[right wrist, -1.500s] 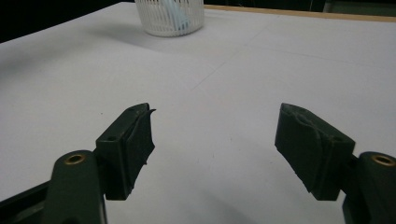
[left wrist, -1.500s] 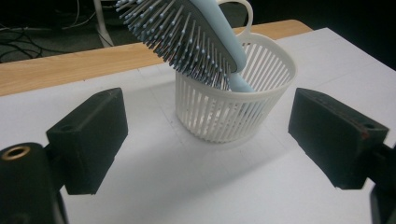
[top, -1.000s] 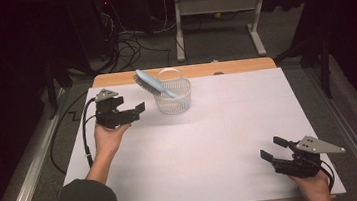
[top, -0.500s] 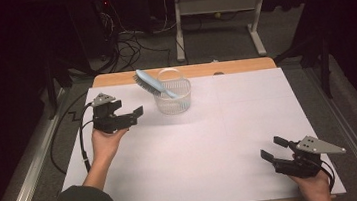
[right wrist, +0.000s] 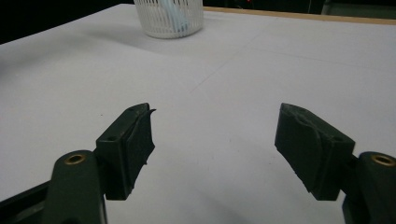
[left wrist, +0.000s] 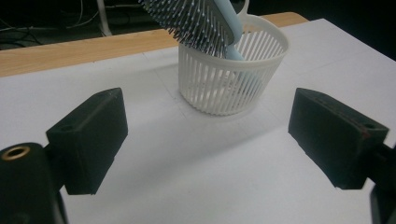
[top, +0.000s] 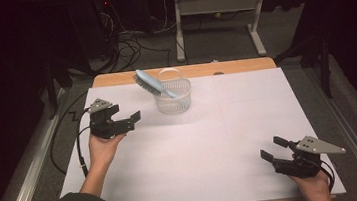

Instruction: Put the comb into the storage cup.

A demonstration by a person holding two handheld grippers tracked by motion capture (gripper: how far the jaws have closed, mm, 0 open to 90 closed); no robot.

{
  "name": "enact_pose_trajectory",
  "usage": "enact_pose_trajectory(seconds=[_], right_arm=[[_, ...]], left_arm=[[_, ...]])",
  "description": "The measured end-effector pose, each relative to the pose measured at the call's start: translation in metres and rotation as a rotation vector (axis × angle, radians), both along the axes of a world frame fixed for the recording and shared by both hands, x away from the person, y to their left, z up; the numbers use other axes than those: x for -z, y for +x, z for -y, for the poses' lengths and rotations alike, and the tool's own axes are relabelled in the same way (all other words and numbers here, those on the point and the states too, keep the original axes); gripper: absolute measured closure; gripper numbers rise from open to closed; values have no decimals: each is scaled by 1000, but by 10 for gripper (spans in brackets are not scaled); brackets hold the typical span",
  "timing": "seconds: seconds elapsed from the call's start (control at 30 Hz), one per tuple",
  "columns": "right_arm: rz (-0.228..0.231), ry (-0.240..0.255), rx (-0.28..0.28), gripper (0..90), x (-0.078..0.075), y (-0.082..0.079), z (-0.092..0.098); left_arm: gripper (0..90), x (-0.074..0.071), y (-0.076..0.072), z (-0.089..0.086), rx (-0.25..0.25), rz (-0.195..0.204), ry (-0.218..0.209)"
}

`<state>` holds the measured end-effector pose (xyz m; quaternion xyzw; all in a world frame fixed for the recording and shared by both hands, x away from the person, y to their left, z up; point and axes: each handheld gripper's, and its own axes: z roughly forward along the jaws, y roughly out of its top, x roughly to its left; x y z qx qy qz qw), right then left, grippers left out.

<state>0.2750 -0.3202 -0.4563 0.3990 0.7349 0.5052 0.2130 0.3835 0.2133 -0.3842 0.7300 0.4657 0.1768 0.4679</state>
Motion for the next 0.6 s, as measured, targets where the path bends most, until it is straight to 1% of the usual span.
enact_pose_trajectory(seconds=[0.23, 0.4, 0.53, 0.6], right_arm=[[0, -1, 1, 282, 0, 0, 0], [0, -1, 1, 282, 0, 0, 0], [2, -4, 1, 284, 0, 0, -1], [3, -4, 0, 284, 0, 0, -1]], left_arm=[[112, 2, -4, -3, 5, -3, -7], [113, 2, -8, -4, 12, 7, -18], [113, 3, -10, -5, 12, 4, -19], [114, 3, -11, -5, 10, 8, -24]])
